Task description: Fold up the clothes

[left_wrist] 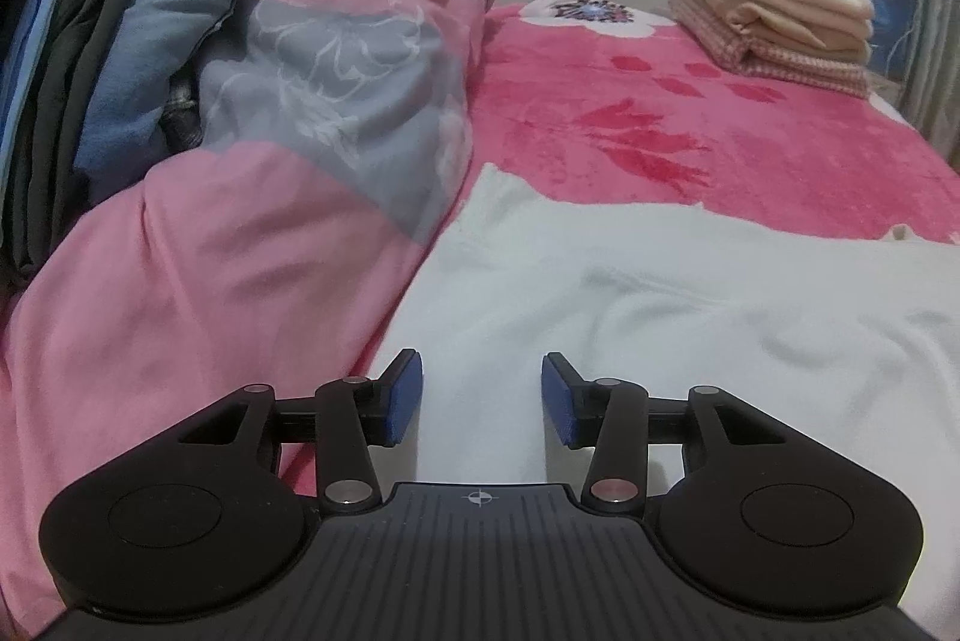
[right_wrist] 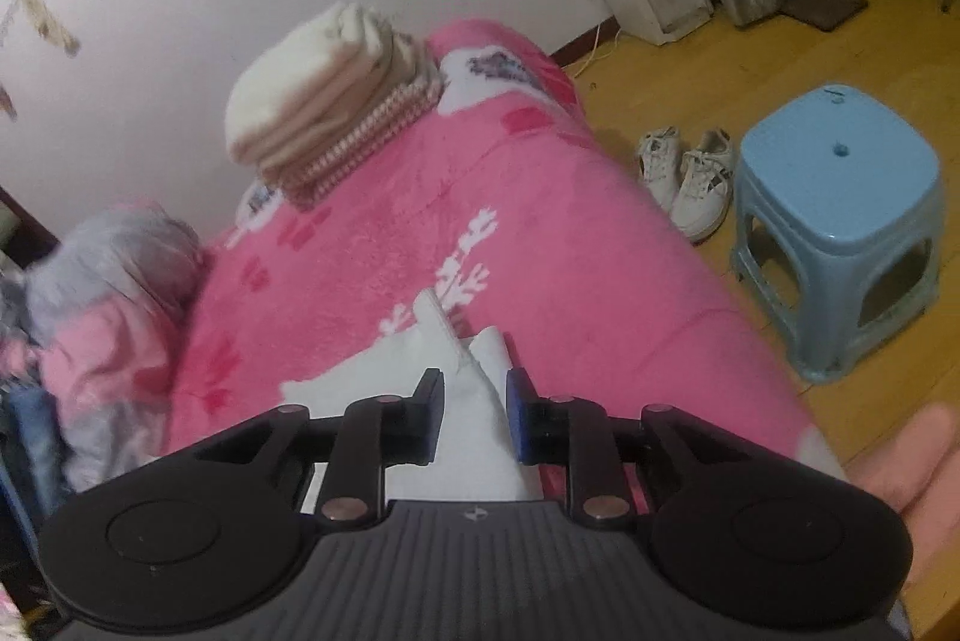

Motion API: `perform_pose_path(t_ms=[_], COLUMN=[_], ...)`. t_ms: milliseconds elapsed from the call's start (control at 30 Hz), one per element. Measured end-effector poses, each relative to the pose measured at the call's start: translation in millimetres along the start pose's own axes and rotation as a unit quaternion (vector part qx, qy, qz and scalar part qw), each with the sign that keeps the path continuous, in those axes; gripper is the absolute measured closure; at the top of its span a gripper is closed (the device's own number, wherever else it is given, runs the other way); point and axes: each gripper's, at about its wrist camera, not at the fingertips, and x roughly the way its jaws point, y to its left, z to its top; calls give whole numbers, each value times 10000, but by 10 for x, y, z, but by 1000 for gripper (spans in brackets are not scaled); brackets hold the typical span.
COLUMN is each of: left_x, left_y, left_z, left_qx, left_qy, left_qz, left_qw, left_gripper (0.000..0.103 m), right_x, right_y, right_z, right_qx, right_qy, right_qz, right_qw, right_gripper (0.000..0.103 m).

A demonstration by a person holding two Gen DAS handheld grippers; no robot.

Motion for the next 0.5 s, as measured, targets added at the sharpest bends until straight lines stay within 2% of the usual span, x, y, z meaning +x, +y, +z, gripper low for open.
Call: perform_pose_path(t_ms=[100, 200, 333, 367, 500], left_x=[-60, -149, -247, -264, -321], left_y=[-35, -49, -73, -81, -110], left_z=[20, 53, 68, 64, 36], left_qx=[37, 57, 132, 143, 209], left_qy=[-43, -97, -103, -84, 48], left_qz=[-77, -159, -195, -200, -207], left_qw=[10000, 9998, 9997, 9997, 9996], left_gripper=[58, 58, 58, 58, 58], right_x=[-375, -734, -909, -851, -611], right_y=[-6, 106, 300, 330, 430], right_z=[27, 97, 10, -90, -493], right_qx=[-242, -1044, -1981, -2116, -2616], right_qy=[-236, -337, 329, 610, 1715], right_qz=[-56, -206, 204, 262, 448], right_qw=[9994, 9938, 9794, 9751, 9488], right_gripper=[79, 79, 72, 68, 68])
